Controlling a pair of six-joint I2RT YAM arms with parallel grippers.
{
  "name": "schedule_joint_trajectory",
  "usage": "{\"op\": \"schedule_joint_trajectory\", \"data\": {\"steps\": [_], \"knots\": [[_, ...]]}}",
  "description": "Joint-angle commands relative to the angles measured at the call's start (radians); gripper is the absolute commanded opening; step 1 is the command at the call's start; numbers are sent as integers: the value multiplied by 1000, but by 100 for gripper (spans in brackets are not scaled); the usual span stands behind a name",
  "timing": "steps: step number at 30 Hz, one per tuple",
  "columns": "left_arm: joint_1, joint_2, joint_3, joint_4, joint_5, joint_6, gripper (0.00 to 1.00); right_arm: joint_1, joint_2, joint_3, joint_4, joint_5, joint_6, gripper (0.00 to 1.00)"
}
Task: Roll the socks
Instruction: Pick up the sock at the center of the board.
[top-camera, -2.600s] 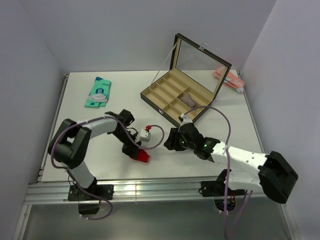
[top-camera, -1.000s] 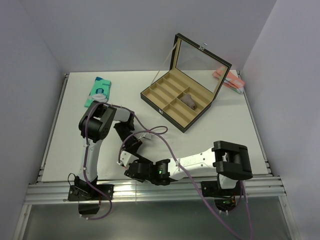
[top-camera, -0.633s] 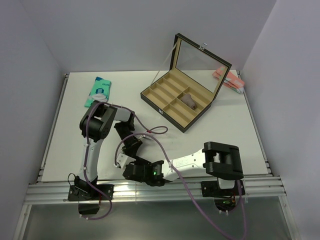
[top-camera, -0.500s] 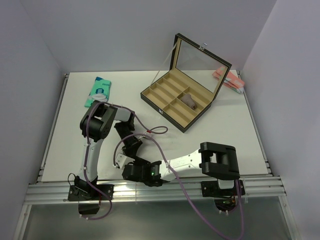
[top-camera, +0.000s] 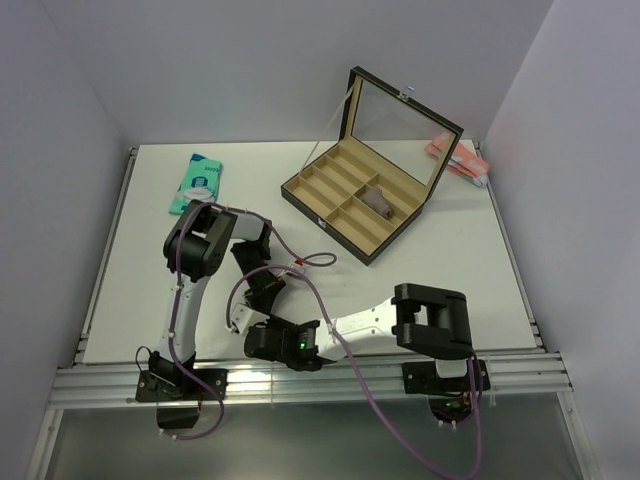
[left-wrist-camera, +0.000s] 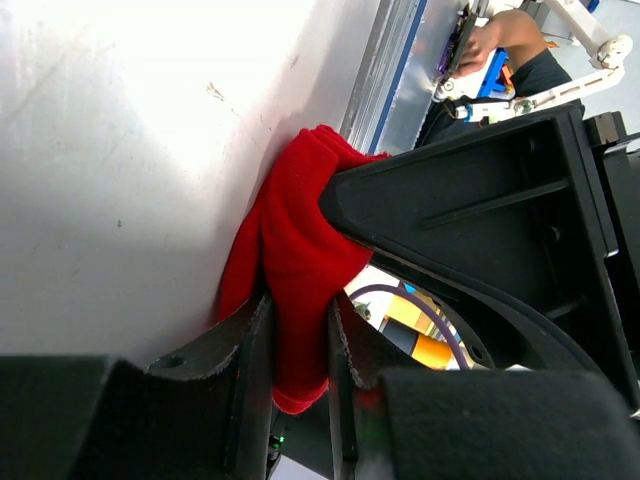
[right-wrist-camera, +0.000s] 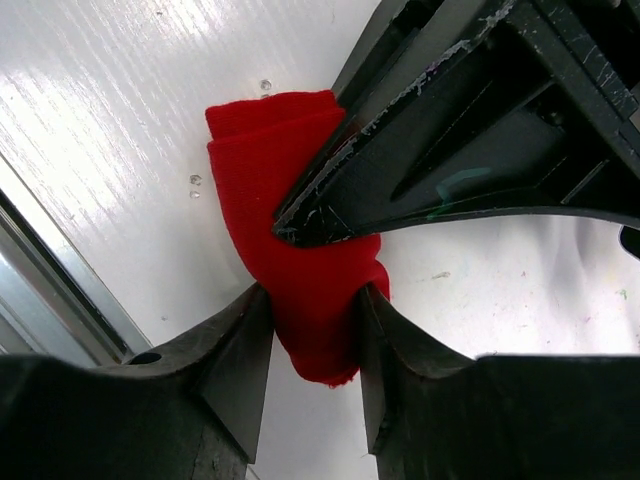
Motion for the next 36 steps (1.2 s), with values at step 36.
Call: {"op": "schedule_joint_trajectory", "data": {"steps": [36], "knots": [[426,-340,280,280,168,-227,10,-357,-182,-81,-40,-307,263,0]]}}
